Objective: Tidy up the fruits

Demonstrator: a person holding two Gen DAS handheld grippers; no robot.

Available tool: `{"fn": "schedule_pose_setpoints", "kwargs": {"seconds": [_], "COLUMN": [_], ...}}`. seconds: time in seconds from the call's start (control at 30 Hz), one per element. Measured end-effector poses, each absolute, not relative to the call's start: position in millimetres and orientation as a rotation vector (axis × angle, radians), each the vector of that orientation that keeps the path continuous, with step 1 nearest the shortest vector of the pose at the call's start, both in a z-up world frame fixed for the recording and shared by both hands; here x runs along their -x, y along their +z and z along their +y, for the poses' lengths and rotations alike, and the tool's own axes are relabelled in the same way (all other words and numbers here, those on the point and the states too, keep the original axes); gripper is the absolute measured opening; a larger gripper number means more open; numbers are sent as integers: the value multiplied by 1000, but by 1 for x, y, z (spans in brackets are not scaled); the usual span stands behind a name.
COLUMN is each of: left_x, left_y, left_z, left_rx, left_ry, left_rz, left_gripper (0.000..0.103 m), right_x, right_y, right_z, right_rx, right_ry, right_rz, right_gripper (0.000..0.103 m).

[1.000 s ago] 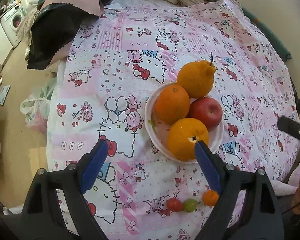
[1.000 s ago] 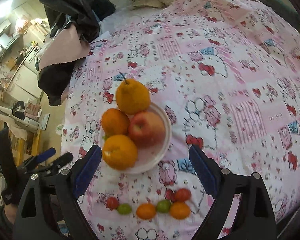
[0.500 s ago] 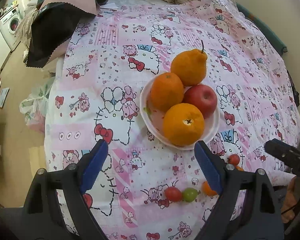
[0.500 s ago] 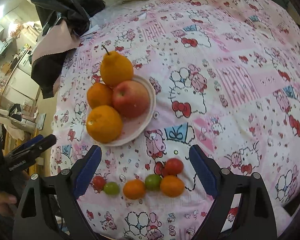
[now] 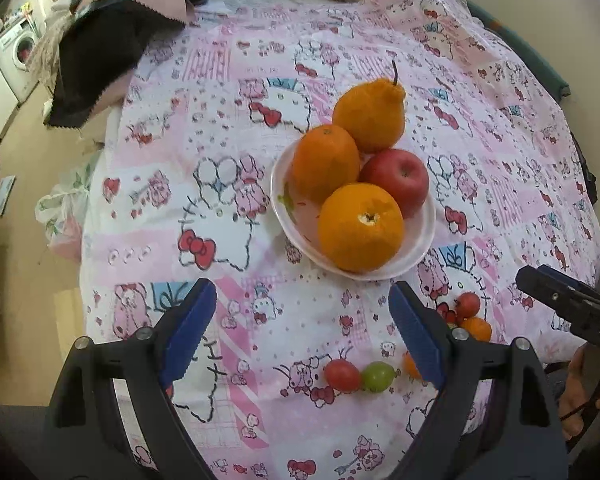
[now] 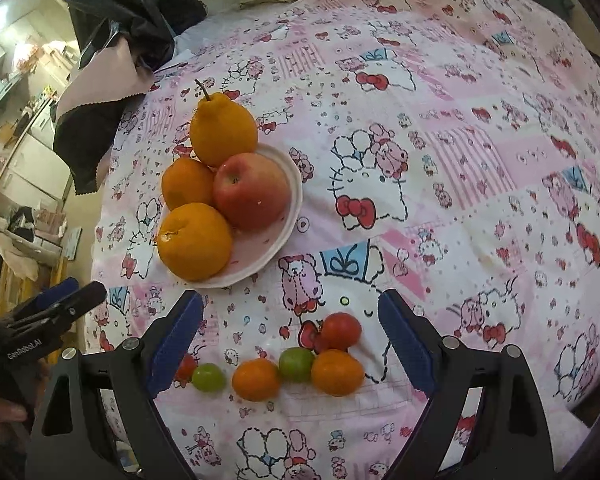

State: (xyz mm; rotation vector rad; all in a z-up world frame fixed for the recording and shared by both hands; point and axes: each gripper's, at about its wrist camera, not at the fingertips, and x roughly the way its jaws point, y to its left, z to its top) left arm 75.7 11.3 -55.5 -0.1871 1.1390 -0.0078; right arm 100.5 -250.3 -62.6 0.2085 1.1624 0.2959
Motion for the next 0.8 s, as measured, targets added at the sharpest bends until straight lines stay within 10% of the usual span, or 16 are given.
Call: {"fn": "schedule_pose_setpoints", "kwargs": {"seconds": [0.37, 0.8], "left_x": [-77, -62], "left_y": [-96, -159], "left_z": [16, -10], "left_rx": [283, 475], "left_ry": [-4, -72], "left_rz": [1324, 1585], "left_gripper": [85, 37], "right_x": [-106, -109], "right_y": [-73, -77], "right_z": [-266, -263], "right_rx": [-274, -260], "right_ry": [237, 244], "right_rz": [1214, 1230], "right_gripper": [92, 92]}}
